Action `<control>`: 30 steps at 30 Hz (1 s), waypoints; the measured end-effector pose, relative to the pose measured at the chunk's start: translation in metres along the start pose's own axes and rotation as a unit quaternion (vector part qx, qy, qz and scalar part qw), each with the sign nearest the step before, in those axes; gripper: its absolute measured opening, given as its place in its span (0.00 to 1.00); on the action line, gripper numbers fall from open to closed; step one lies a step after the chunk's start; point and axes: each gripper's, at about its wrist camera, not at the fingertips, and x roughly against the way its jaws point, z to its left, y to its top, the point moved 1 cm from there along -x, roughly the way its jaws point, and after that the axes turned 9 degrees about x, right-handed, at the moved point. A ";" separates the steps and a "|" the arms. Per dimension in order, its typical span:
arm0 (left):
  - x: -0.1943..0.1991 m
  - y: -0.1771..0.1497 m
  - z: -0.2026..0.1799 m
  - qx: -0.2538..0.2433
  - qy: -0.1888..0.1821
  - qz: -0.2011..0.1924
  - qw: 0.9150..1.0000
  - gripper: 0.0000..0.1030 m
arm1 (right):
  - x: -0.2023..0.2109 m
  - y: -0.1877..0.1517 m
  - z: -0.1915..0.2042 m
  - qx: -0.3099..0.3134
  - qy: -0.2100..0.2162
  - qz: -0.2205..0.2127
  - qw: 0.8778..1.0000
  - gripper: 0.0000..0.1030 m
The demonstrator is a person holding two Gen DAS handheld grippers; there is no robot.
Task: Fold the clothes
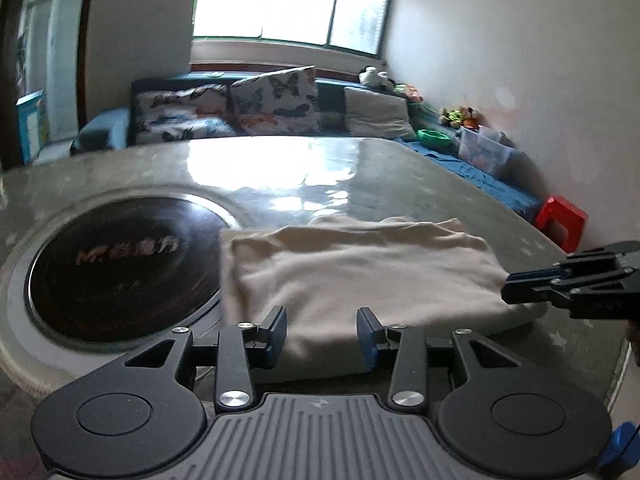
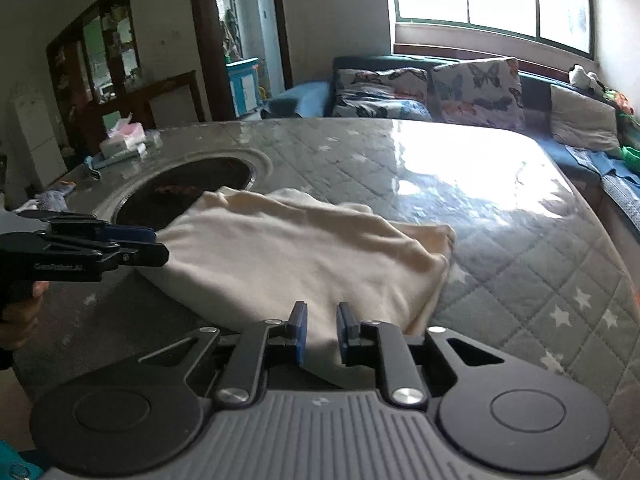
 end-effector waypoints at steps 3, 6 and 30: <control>-0.001 -0.004 0.009 0.013 0.000 0.003 1.000 0.41 | -0.010 -0.001 0.004 0.005 0.005 0.012 1.000 0.16; 0.002 0.001 0.007 0.010 -0.003 0.005 1.000 0.41 | -0.014 -0.003 0.003 0.005 0.005 0.018 1.000 0.16; -0.075 0.061 0.013 0.009 0.028 0.043 0.999 0.41 | -0.053 0.053 -0.011 0.026 -0.006 0.022 0.999 0.23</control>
